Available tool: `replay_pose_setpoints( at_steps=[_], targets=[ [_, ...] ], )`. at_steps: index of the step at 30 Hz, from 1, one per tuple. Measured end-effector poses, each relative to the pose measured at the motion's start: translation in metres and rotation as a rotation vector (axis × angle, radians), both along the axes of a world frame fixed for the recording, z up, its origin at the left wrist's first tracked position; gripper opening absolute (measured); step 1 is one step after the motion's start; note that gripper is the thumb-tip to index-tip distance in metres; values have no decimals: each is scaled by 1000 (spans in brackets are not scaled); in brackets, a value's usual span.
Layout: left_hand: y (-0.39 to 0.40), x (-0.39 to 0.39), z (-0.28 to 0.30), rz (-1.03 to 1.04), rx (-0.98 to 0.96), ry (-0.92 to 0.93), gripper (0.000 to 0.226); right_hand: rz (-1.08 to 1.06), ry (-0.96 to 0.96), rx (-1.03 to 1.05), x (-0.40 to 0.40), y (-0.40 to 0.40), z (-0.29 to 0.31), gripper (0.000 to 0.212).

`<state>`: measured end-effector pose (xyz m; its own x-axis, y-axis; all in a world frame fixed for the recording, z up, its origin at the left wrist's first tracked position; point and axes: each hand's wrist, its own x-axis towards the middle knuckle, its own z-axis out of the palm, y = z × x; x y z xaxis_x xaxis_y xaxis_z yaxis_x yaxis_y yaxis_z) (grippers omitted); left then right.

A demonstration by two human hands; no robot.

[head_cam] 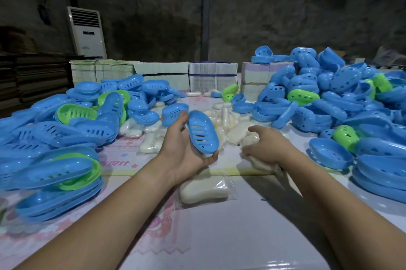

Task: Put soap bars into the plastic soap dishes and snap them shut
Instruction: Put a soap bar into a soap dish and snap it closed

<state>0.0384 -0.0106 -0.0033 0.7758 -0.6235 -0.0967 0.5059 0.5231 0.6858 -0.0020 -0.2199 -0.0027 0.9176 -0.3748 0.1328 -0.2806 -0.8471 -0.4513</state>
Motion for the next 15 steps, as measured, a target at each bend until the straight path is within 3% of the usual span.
replay_pose_setpoints(
  at_steps=[5, 8, 10, 15],
  targets=[
    [-8, -1, -4, 27, 8, -18, 56, 77, -286, 689, 0, 1, 3, 68],
    [-11, -3, -7, 33, 55, -58, 52, 174, -431, 1023, 0, 8, 7, 67],
    [-15, -5, -8, 19, 79, -100, 51, 230, -510, 1124, 1, 16, 7, 62],
    [-23, -11, -11, -5, 197, -325, 34, 334, -603, 1106, 3, 38, 3, 55]
  ],
)
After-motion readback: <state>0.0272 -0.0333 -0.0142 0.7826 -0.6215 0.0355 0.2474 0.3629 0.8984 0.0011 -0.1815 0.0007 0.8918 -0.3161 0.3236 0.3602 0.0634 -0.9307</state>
